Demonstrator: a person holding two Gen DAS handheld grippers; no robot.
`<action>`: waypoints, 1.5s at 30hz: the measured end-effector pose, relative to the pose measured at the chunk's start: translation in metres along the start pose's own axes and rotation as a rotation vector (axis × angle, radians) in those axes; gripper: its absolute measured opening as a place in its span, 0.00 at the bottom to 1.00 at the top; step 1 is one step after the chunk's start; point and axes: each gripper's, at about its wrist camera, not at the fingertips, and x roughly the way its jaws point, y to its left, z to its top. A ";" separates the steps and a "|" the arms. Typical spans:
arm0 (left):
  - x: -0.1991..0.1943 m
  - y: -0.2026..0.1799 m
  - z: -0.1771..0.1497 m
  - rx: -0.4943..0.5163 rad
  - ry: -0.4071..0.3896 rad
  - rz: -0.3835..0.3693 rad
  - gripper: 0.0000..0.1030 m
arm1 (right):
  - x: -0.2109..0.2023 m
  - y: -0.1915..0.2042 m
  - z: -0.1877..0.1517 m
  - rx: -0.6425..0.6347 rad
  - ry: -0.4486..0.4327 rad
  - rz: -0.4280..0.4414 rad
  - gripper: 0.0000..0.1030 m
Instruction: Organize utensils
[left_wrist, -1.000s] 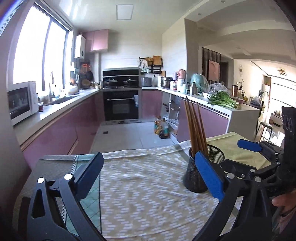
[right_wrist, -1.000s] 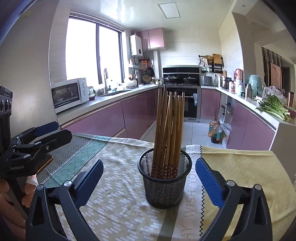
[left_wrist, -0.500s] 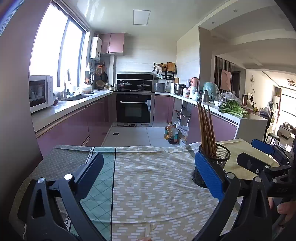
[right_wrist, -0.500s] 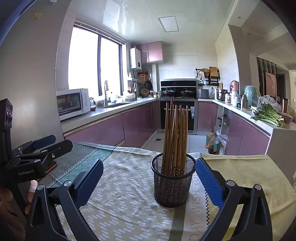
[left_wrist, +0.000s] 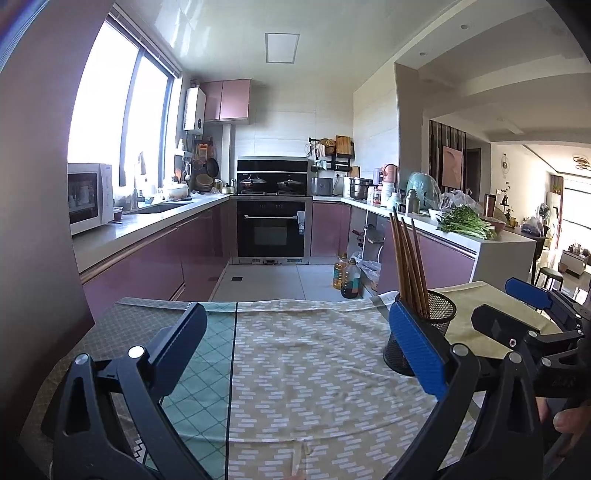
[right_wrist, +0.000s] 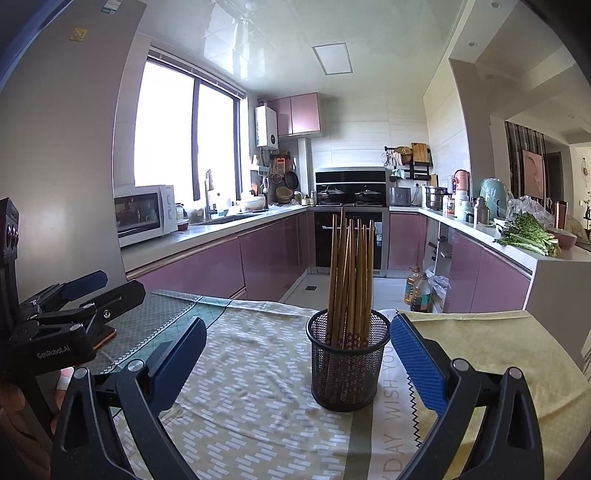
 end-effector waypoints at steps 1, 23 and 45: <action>-0.001 0.000 0.000 -0.001 -0.003 0.001 0.95 | -0.001 0.001 0.000 -0.003 -0.004 -0.005 0.94; -0.004 0.000 0.004 -0.009 -0.014 0.015 0.95 | -0.001 0.000 0.000 0.008 -0.014 -0.009 0.94; -0.003 0.000 0.005 -0.008 -0.027 0.026 0.95 | -0.001 -0.001 0.001 0.011 -0.034 -0.020 0.94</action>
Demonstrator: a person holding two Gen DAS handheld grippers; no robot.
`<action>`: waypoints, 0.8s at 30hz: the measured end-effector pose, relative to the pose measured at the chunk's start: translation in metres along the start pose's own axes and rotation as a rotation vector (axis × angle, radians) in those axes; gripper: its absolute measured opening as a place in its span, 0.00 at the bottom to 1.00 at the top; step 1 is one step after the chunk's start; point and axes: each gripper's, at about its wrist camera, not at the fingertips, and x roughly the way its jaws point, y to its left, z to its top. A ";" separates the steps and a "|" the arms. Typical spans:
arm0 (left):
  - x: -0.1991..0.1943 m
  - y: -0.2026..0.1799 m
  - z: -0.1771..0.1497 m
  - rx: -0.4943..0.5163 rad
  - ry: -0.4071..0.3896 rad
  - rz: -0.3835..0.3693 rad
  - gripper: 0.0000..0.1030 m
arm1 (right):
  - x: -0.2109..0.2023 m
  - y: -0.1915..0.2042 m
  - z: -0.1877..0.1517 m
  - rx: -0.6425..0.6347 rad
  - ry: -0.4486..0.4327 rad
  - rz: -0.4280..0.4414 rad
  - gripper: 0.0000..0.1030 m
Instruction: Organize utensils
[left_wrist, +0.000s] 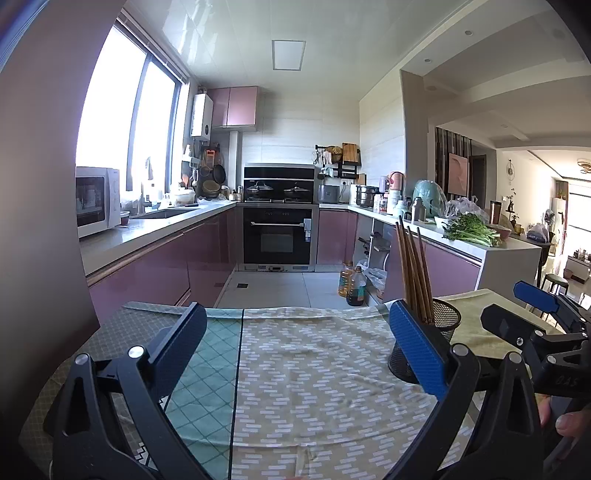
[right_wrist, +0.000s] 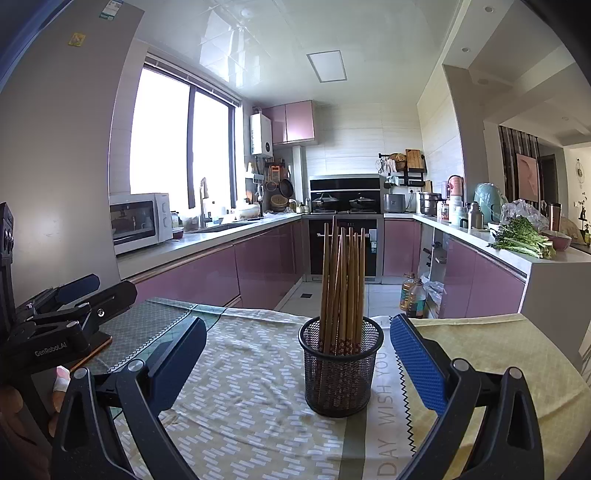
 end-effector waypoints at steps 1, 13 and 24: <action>0.000 0.000 -0.001 0.001 -0.002 0.001 0.95 | 0.000 0.000 0.000 0.000 -0.001 -0.001 0.94; -0.002 -0.002 -0.002 0.008 -0.018 0.004 0.95 | 0.001 -0.001 -0.001 0.006 -0.008 -0.001 0.94; -0.001 -0.003 -0.002 0.008 -0.019 0.004 0.95 | 0.000 0.000 -0.001 0.007 -0.021 -0.005 0.94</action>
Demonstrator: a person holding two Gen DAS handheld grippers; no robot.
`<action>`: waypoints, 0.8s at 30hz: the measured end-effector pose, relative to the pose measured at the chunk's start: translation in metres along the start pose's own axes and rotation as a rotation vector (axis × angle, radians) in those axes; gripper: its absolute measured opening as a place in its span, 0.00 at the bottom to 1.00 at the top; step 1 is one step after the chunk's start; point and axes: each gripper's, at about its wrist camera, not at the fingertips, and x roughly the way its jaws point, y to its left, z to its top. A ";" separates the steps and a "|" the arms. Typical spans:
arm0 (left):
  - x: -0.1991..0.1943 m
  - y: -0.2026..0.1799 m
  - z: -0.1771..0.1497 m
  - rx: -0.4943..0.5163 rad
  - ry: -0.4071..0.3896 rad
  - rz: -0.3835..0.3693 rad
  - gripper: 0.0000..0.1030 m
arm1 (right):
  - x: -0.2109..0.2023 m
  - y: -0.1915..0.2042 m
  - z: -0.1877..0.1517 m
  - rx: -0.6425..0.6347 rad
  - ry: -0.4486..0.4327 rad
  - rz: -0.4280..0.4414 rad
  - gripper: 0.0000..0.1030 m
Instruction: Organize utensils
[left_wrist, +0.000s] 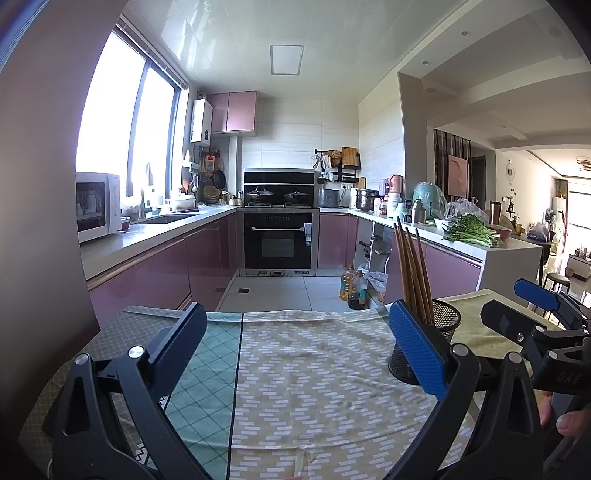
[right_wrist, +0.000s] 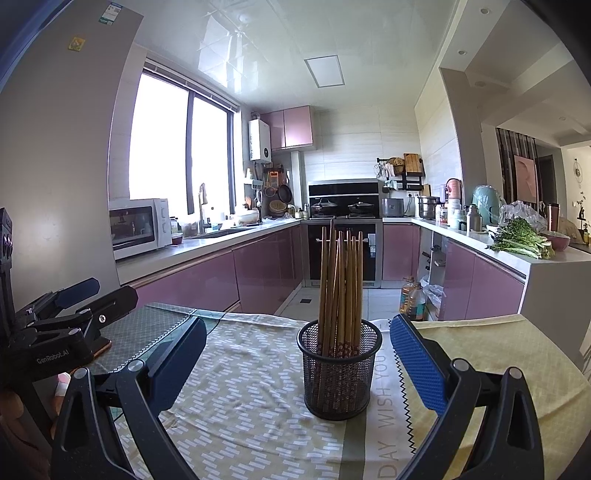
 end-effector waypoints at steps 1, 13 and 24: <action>0.000 0.000 0.000 -0.002 0.001 -0.003 0.95 | 0.000 0.000 0.000 -0.001 -0.001 -0.001 0.94; 0.000 0.000 -0.001 0.000 0.000 0.000 0.95 | 0.000 0.002 0.001 -0.001 -0.003 -0.001 0.94; 0.001 -0.002 -0.002 -0.003 -0.001 0.004 0.95 | 0.001 0.003 0.001 0.003 -0.004 -0.002 0.94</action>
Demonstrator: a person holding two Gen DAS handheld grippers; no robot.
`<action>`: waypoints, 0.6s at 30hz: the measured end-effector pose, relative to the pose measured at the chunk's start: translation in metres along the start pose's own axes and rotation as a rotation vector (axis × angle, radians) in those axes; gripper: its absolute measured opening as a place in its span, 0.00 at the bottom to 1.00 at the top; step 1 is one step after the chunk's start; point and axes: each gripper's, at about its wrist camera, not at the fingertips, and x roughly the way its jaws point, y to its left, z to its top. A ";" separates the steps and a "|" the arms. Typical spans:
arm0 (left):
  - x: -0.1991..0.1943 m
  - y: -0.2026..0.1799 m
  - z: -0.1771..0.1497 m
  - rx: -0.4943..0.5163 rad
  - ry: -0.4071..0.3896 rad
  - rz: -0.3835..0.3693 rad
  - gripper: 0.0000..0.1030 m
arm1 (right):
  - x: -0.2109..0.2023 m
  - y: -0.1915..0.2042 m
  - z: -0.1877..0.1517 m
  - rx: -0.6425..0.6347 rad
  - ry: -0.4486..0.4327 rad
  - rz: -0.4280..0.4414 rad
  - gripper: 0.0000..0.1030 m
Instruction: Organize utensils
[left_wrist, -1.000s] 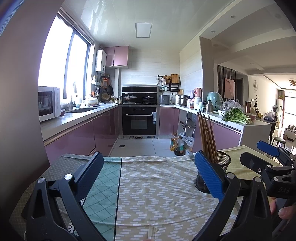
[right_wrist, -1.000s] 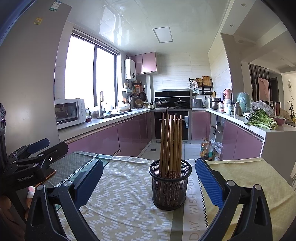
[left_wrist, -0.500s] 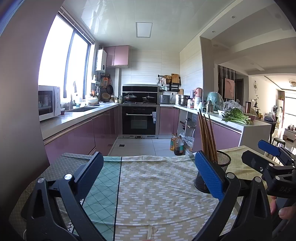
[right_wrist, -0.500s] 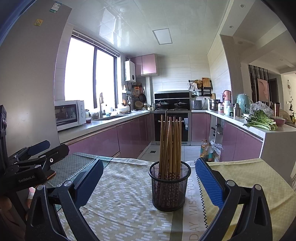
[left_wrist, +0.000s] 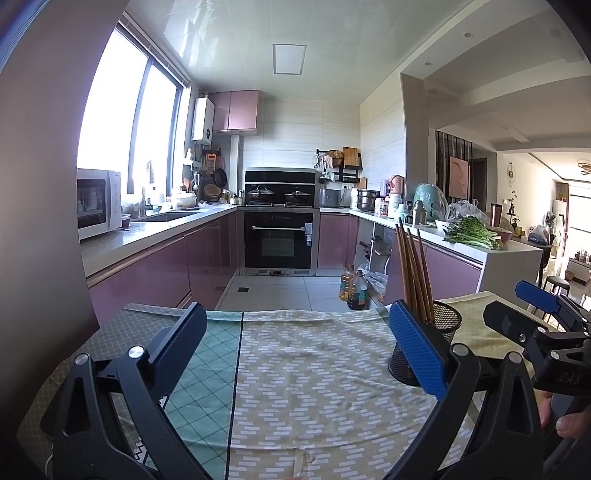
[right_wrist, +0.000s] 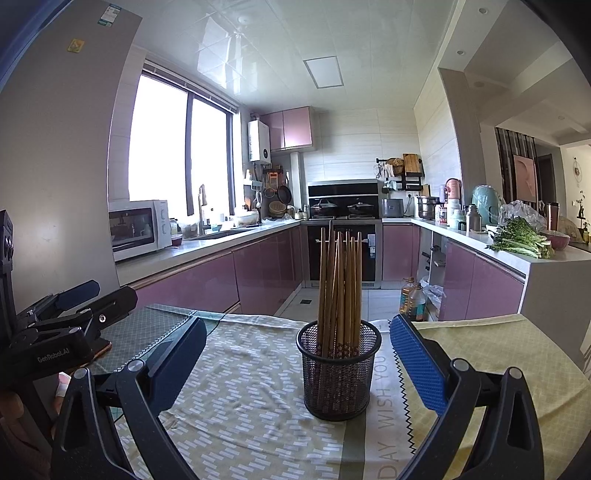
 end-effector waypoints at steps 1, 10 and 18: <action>0.000 0.000 0.000 0.001 0.001 0.000 0.95 | 0.000 0.000 -0.001 0.000 -0.001 -0.001 0.94; -0.001 0.001 0.000 -0.001 -0.001 0.002 0.95 | -0.001 0.000 -0.001 0.002 -0.002 -0.004 0.94; -0.001 0.002 0.000 -0.002 -0.007 0.006 0.95 | -0.001 0.001 -0.001 0.003 -0.005 -0.005 0.94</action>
